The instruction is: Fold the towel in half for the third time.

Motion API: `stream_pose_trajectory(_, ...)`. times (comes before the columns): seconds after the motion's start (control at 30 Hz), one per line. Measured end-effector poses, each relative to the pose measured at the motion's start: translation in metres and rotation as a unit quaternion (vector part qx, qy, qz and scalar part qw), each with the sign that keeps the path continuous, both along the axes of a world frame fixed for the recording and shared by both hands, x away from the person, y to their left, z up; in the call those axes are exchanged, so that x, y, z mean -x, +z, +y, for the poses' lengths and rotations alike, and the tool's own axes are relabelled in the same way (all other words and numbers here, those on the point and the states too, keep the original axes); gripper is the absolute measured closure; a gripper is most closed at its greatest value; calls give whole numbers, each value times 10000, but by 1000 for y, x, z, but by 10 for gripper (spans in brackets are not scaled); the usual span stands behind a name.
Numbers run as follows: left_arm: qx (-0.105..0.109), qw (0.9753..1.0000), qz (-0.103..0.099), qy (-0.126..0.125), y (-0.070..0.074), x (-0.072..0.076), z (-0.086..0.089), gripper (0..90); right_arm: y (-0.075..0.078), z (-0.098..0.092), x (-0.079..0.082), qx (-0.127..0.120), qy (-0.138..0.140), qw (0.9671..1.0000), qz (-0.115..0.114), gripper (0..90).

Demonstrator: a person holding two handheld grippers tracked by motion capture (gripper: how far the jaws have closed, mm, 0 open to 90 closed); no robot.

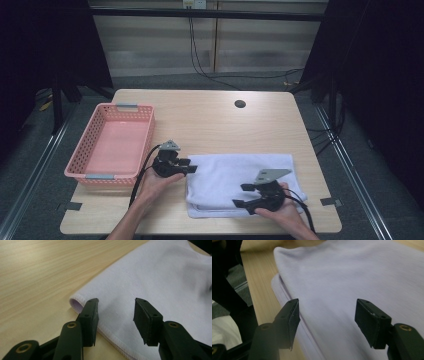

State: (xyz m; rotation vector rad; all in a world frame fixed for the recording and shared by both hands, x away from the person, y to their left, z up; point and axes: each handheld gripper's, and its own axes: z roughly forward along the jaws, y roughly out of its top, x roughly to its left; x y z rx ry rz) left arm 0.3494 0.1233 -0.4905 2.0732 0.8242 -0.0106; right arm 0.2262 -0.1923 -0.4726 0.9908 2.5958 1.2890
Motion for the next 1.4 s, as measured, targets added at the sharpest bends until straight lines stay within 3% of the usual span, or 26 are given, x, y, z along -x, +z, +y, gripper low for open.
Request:
stream_pose_trajectory(0.1, -39, 10000, 16, -15, -2, -1, -1, 555, -6, 35, -10, 1, 394, 9991, 147, 396)
stream_pose_trajectory(0.23, -72, 10000, 12, 15, -5, 1, 2, 546, -9, 73, -19, -21, 718, 9972, 199, 397)
stream_pose_trajectory(0.37, -204, 9998, 33, 50, -10, 1, 2, 535, -13, 107, -21, -31, 1107, 9937, 194, 406)
stream_pose_trajectory(0.47, -222, 9997, 40, 64, -11, 0, 2, 525, -19, 120, -20, 148, 1217, 9923, 179, 390)
stream_pose_trajectory(0.57, -234, 9997, 29, 96, -10, -1, 3, 510, -23, 122, -16, 142, 1279, 9917, 76, 376)
stream_pose_trajectory(0.6, -271, 9996, 20, 117, -10, -1, 4, 497, -23, 121, -13, 227, 1390, 9900, 9, 371)
stream_pose_trajectory(0.7, -198, 9996, 74, 170, -10, -2, 5, 478, -29, 121, -2, 383, 1454, 9877, -424, 363)
stream_pose_trajectory(0.8, -121, 9997, 72, 210, -9, -2, 5, 469, -29, 124, 1, 563, 1495, 9852, -625, 370)
stream_pose_trajectory(0.9, -59, 9995, 61, 288, -7, -5, 8, 451, -29, 125, 5, 684, 1420, 9842, -813, 430)
stream_pose_trajectory(0.97, 77, 9991, 85, 398, -6, -7, 9, 438, -30, 123, 4, 659, 1289, 9856, -878, 548)
stream_pose_trajectory(1.07, 76, 9993, -31, 361, -5, -8, 8, 428, -28, 121, -2, 647, 1138, 9888, -722, 650)
stream_pose_trajectory(1.17, 76, 9989, 0, 459, -5, -16, 7, 407, -26, 119, -6, 601, 1068, 9908, -567, 703)
stream_pose_trajectory(1.3, -122, 9985, -75, 522, -8, -23, 8, 377, -26, 116, -10, 427, 948, 9940, -328, 737)
stream_pose_trajectory(1.4, -114, 9988, 29, 472, -12, -24, 9, 369, -26, 114, -13, 338, 955, 9946, -212, 754)
